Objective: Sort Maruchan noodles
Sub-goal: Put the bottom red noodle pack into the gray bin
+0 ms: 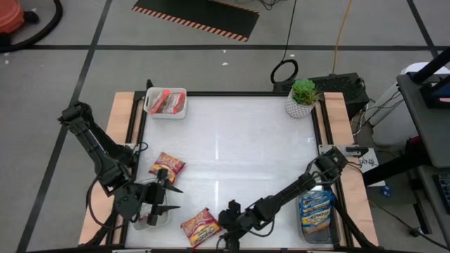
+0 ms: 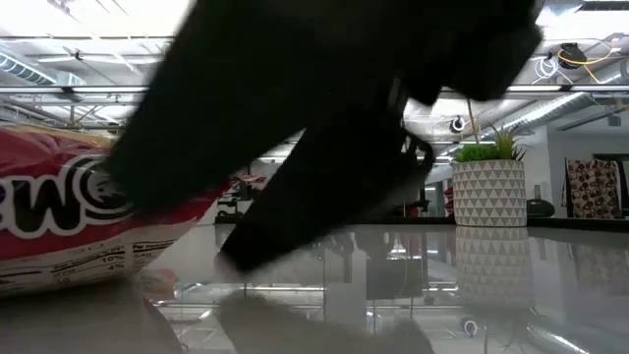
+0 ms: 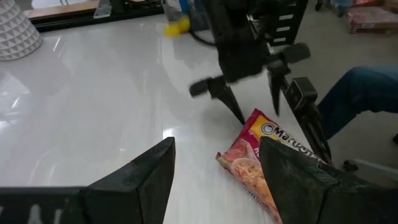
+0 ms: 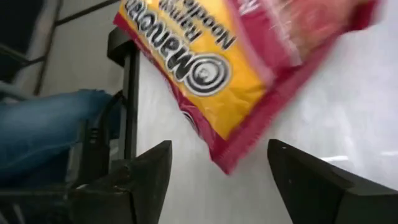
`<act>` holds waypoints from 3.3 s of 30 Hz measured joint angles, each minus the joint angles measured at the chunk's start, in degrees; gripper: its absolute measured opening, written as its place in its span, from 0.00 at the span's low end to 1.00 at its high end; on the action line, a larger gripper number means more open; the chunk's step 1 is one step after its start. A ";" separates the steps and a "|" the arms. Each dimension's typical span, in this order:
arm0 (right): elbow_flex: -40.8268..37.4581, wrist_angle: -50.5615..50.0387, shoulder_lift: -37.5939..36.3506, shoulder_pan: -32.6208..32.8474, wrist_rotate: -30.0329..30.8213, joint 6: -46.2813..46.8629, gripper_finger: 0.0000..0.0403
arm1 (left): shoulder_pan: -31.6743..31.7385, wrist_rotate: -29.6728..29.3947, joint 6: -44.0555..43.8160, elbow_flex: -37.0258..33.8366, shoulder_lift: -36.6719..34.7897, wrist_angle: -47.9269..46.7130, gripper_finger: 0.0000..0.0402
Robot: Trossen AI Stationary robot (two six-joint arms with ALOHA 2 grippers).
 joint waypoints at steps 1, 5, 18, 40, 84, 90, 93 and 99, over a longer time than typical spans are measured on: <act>-0.25 1.46 0.73 -0.24 -0.82 -0.46 0.64 | 0.15 0.00 -0.23 0.00 0.01 0.02 0.59; -0.27 6.74 3.32 -1.90 -5.18 -2.58 0.60 | 0.36 0.03 -1.49 0.00 0.03 -0.04 0.59; -0.40 8.70 3.99 -4.40 -8.72 -8.71 0.31 | -1.49 0.20 -4.20 0.00 0.04 -0.48 0.59; -0.53 -4.13 -10.56 -6.60 10.07 -36.62 0.00 | -2.58 0.12 -9.54 0.00 0.04 -0.13 0.59; -0.43 -3.51 -23.02 -7.15 16.96 -61.50 0.00 | 4.97 -6.47 9.28 0.00 0.15 4.79 0.59; -0.43 -2.89 -22.67 -7.23 12.20 -56.72 0.00 | 4.98 -5.87 10.59 -0.02 0.15 5.87 0.63; -0.43 -3.24 -22.52 -7.25 12.28 -56.31 0.00 | 5.04 -4.36 10.42 -0.02 0.35 8.51 0.73; -0.45 -3.31 -21.21 -7.26 12.24 -54.72 0.00 | 6.69 -1.51 10.68 -0.04 3.55 11.94 0.93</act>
